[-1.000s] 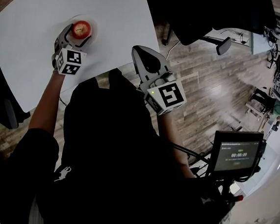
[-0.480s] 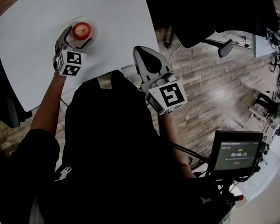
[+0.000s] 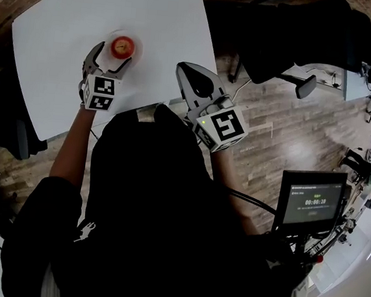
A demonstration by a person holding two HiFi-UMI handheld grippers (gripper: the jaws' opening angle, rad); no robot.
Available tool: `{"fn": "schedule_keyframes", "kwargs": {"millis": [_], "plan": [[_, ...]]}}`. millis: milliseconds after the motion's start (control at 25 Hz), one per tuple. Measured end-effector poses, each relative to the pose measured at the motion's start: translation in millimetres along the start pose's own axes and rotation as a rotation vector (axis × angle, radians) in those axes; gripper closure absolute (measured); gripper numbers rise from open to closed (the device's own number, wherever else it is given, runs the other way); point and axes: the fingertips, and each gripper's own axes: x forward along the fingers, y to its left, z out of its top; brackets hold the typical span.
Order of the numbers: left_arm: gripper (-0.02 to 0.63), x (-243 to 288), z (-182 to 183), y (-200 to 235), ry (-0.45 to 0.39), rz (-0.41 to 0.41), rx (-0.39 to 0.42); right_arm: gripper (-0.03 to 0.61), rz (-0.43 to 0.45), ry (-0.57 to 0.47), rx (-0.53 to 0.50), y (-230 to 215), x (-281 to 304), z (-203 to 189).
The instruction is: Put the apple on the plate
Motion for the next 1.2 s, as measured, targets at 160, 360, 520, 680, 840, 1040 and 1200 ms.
{"fn": "schedule_keyframes", "kwargs": {"millis": [160, 360, 520, 680, 840, 1040, 1200], "plan": [[0.258, 4, 32, -9, -0.021, 0.027, -0.027, 0.575, 0.062, -0.018, -0.005, -28, 5, 5], [0.392, -6, 68, -7, -0.067, 0.075, -0.054, 0.575, 0.134, -0.018, -0.015, -43, 17, 10], [0.464, -33, 81, -3, -0.104, 0.112, -0.1, 0.575, 0.187, -0.035, -0.039, -29, 25, 17], [0.531, -57, 83, 0, -0.121, 0.153, -0.104, 0.575, 0.231, -0.04, -0.055, -19, 29, 22], [0.56, -80, 84, 3, -0.13, 0.196, -0.127, 0.575, 0.276, -0.05, -0.073, -5, 36, 30], [0.58, -106, 83, 8, -0.142, 0.261, -0.143, 0.575, 0.336, -0.055, -0.105, 11, 42, 37], [0.606, -122, 84, 9, -0.16, 0.292, -0.171, 0.575, 0.362, -0.05, -0.121, 17, 44, 38]]}}
